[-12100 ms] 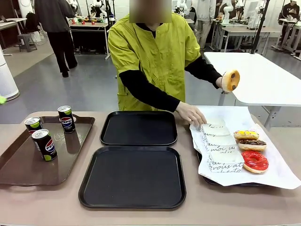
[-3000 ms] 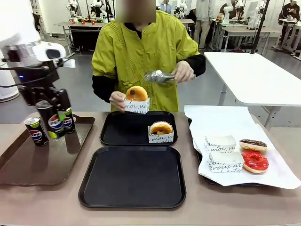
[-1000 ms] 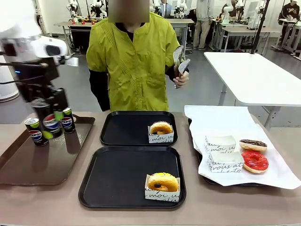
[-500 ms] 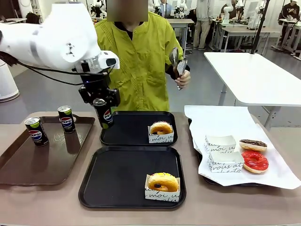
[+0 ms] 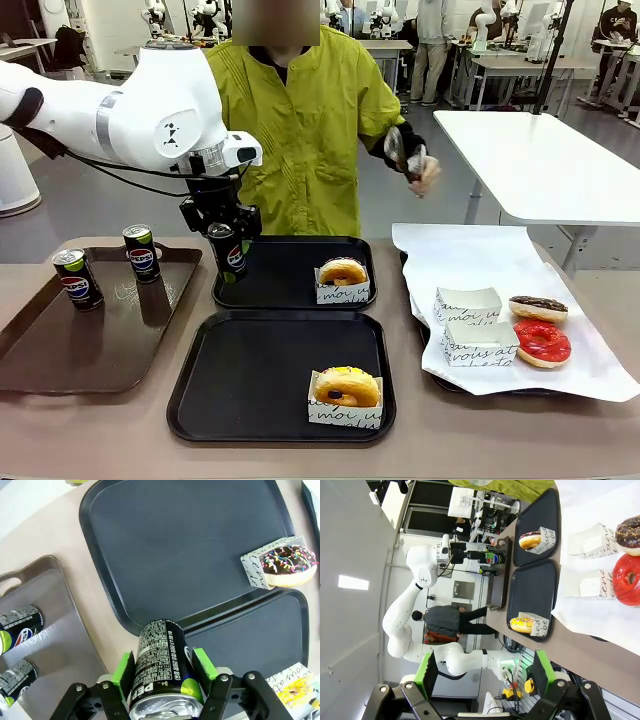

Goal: Set up donuts and drinks on trays.
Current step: Pick up one Pepsi coke and place it on the Flat Tray.

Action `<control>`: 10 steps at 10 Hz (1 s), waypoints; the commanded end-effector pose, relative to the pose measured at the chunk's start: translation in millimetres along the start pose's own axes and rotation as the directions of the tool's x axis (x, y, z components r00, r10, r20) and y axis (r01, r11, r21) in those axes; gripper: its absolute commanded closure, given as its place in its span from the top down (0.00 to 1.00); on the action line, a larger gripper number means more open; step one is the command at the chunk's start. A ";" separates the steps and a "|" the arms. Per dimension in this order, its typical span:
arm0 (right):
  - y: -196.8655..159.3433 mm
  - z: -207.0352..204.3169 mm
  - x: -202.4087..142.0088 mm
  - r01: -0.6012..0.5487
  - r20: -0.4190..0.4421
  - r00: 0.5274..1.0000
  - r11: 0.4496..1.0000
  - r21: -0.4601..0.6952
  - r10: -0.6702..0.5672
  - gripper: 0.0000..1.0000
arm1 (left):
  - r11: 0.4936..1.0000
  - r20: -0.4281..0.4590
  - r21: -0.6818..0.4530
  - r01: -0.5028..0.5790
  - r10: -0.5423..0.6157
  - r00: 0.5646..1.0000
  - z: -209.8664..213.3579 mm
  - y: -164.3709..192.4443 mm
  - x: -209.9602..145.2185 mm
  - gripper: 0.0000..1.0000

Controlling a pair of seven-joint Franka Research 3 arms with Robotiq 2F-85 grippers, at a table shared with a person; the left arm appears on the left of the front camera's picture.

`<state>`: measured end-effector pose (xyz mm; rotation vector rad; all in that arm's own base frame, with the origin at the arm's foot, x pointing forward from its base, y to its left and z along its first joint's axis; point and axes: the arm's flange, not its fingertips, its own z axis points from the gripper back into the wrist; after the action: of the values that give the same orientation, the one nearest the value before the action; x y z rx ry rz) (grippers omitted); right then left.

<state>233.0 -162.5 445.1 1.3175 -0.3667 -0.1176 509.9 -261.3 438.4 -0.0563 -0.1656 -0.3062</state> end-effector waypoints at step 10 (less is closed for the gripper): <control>-0.2 -1.3 1.3 -0.016 0.009 1.000 1.000 0.005 0.016 1.00 | 0.997 -0.015 0.069 0.035 -0.034 0.999 -53.1 -4.5 55.6 0.60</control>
<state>232.9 -162.7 445.2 1.3173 -0.3671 -0.1181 555.3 -278.5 389.5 -0.0046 -0.1416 -0.3658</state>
